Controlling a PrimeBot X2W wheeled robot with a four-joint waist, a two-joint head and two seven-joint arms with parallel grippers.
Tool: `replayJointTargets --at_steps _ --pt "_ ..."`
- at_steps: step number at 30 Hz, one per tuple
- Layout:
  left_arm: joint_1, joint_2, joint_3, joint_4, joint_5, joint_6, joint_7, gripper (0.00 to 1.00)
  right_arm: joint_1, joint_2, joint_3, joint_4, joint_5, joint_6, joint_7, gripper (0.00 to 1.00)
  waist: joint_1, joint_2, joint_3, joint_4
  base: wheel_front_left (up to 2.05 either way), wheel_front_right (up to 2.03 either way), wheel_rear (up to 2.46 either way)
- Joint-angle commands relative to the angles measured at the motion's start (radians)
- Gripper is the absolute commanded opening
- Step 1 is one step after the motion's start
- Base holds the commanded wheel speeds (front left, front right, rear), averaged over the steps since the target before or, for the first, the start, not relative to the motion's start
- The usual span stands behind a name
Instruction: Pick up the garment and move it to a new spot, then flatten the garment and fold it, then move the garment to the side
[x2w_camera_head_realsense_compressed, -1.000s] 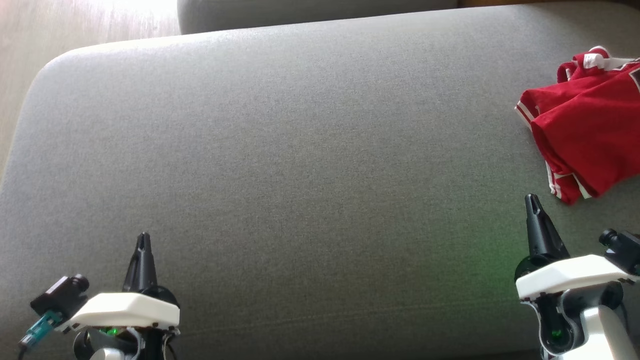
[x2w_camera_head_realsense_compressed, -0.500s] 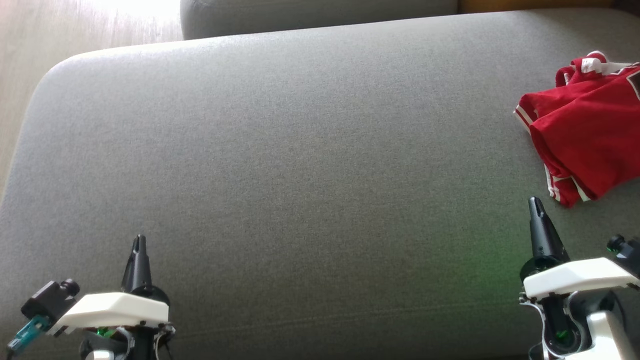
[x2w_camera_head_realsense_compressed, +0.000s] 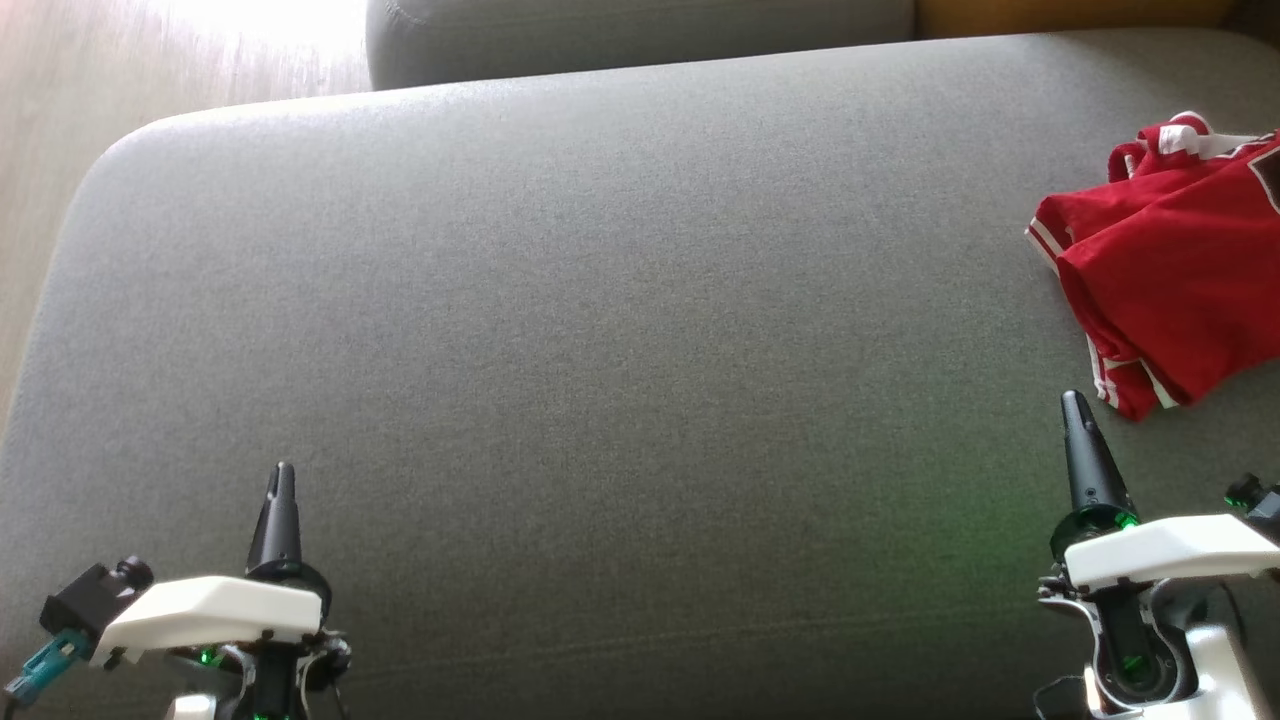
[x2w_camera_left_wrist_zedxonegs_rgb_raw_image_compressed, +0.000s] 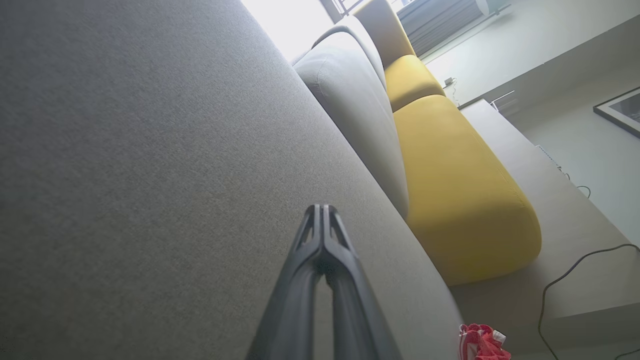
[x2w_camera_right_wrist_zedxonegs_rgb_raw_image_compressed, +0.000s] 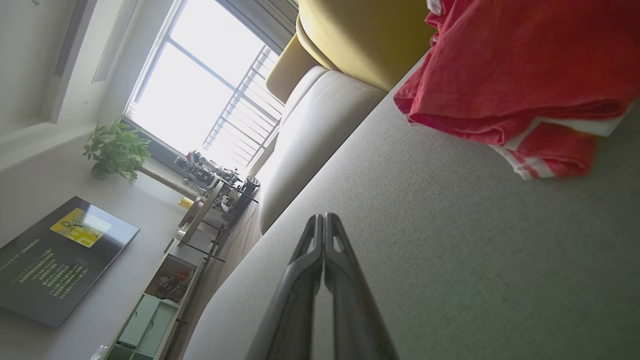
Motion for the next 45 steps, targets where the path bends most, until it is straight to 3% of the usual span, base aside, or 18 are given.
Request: replayJointTargets --at_steps 1,45 --pt "-0.051 0.011 0.029 -0.029 -0.035 -0.012 0.009 0.0 -0.018 -0.007 0.017 -0.04 0.041 0.0 0.011 0.0 0.0 0.0 -0.002 0.0 0.0 0.0 0.0" --pt "-0.089 0.012 0.08 -0.01 -0.503 -0.057 0.14 0.0 -0.001 -0.007 0.032 -0.075 0.571 0.0 0.14 0.0 0.0 0.0 -0.049 0.008 0.0 0.0 0.0"
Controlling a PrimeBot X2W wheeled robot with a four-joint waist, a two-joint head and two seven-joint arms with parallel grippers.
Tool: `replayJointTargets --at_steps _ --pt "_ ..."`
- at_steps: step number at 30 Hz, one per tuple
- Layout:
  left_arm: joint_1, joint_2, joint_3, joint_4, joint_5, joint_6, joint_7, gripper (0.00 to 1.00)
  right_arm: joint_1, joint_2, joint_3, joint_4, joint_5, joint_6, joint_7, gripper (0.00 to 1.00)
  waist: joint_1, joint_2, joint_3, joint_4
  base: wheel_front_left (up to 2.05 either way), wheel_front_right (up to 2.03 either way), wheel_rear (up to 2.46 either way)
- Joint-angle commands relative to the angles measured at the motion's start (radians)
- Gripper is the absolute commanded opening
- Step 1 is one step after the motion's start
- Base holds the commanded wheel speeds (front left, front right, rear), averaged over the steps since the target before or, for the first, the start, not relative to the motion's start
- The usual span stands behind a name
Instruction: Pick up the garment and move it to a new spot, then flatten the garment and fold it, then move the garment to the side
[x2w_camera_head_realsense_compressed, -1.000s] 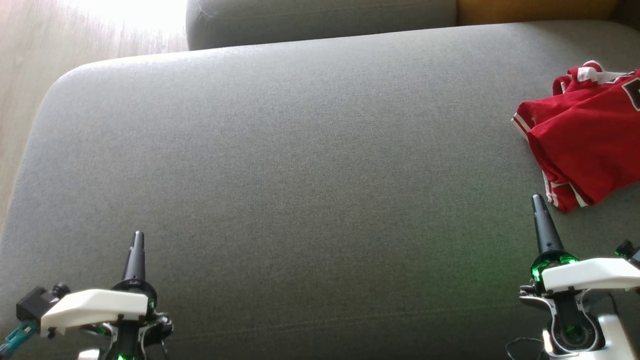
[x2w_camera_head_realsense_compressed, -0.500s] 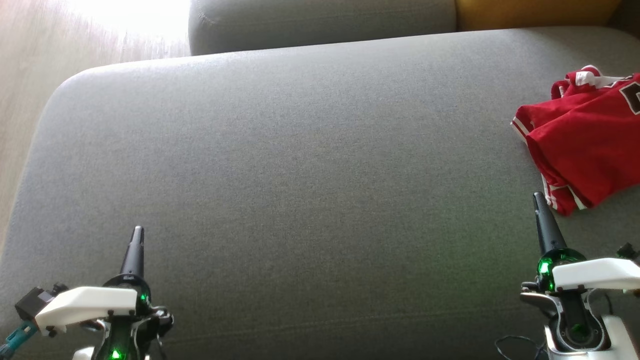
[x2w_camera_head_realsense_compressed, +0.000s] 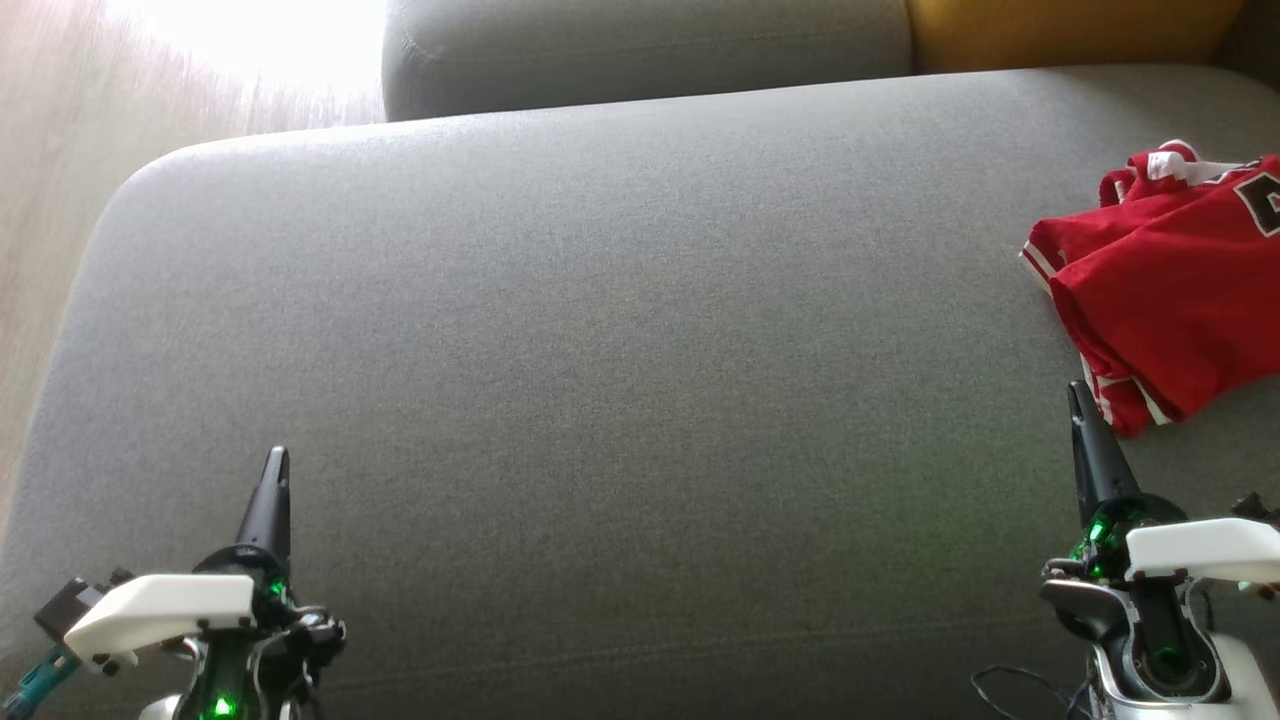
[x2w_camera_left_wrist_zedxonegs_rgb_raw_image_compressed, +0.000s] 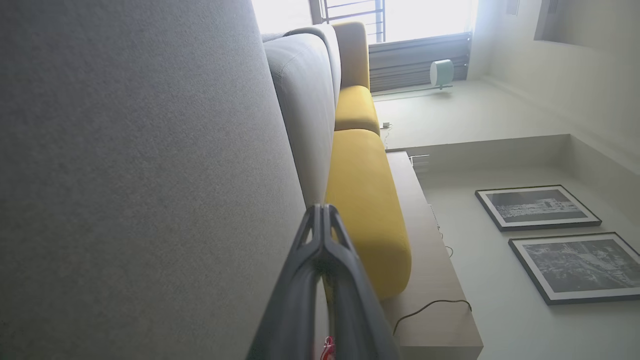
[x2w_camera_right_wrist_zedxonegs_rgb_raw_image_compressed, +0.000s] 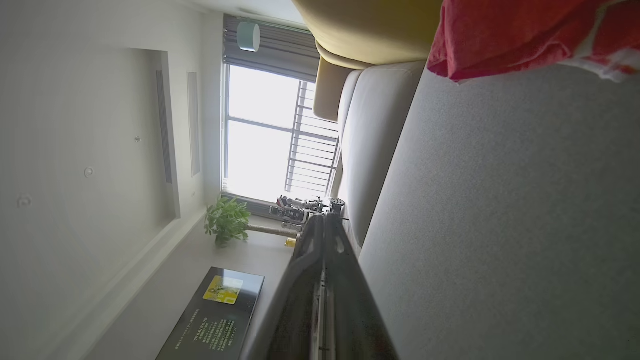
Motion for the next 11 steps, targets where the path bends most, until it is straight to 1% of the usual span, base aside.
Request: replayJointTargets --at_steps 1,11 --pt "-0.062 0.012 0.042 -0.026 -0.029 -0.012 0.008 0.0 -0.006 -0.007 0.023 -0.042 0.034 0.0 0.011 0.0 0.0 -0.0001 -0.002 0.0 0.0 0.0 0.0" --pt "-0.07 0.012 0.052 -0.022 -0.125 -0.021 0.035 0.0 -0.003 -0.007 0.026 -0.049 0.142 0.0 0.037 0.0 0.0 -0.0001 -0.011 0.002 0.0 0.0 0.0"
